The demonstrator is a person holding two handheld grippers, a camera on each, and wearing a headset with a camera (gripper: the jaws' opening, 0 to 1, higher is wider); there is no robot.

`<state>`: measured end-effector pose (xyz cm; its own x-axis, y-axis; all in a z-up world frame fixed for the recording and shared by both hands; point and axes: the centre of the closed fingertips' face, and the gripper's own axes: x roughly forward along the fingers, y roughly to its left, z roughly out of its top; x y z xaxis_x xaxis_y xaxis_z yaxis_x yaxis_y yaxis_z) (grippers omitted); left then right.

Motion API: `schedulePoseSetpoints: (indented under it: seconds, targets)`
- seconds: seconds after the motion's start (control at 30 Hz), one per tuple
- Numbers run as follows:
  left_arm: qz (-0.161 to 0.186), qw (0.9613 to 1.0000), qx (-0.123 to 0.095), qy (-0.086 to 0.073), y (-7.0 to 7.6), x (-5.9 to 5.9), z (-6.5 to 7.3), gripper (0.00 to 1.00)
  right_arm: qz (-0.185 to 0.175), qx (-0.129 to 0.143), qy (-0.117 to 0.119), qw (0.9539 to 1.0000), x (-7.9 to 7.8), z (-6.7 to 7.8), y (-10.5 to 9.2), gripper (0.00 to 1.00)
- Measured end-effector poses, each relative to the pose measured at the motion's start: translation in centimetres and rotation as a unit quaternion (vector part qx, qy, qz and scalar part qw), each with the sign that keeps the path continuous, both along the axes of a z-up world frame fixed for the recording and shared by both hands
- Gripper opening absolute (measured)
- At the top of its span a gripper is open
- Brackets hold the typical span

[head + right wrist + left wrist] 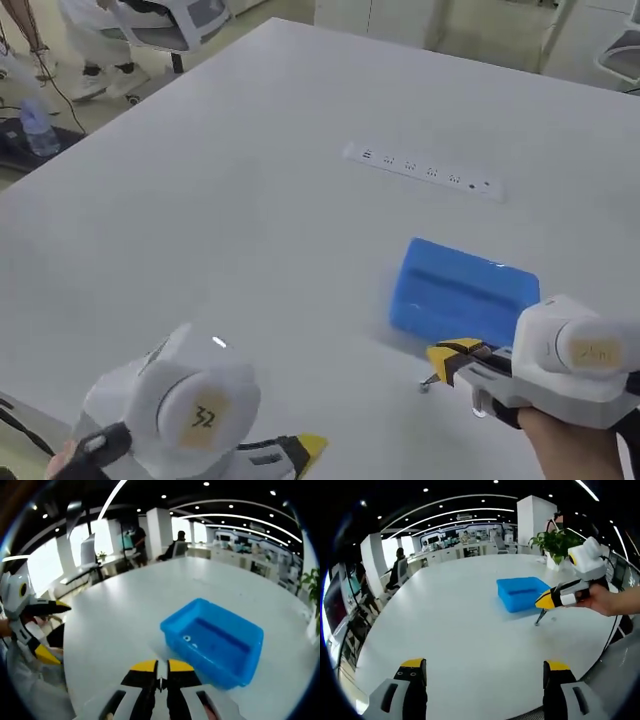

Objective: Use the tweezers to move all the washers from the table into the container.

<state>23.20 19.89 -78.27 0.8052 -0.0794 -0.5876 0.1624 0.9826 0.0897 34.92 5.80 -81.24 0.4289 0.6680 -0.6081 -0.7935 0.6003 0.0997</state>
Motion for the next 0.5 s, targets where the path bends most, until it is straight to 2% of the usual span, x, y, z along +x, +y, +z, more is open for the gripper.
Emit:
schedulePoseSetpoints:
  seconds: [0.07, 0.13, 0.2, 0.33, 0.43, 0.5]
  targets:
    - [-0.003, 0.9997, 0.012, -0.023, 0.0, 0.5, 0.5, 1.00, 0.003, -0.003, -0.002, 1.0000, -0.1, 0.1, 0.1, 0.03]
    - [-0.003, 0.9999, -0.004, -0.012, -0.2, 0.3, 0.1, 1.00, 0.003, -0.006, -0.005, 1.0000, -0.1, 0.1, 0.2, 0.03]
    - [-0.002, 0.9999, -0.004, -0.013, -0.2, 0.2, 0.2, 1.00, 0.003, -0.008, -0.007, 0.9999, -0.2, 0.2, 0.4, 0.03]
    - [0.001, 0.9985, -0.010, -0.054, -0.2, 0.7, 1.6, 0.99, 0.009, -0.018, -0.020, 0.9996, -0.5, 0.1, 0.8, 0.03]
    - [0.015, 0.9976, -0.012, -0.067, 0.4, 0.8, 2.2, 0.99, 0.012, -0.031, -0.038, 0.9987, -0.5, 0.1, 0.9, 0.02]
    - [0.018, 0.9973, -0.016, -0.070, 0.4, 0.9, 2.3, 0.99, 0.008, -0.032, -0.040, 0.9986, -0.4, 0.1, 0.7, 0.02]
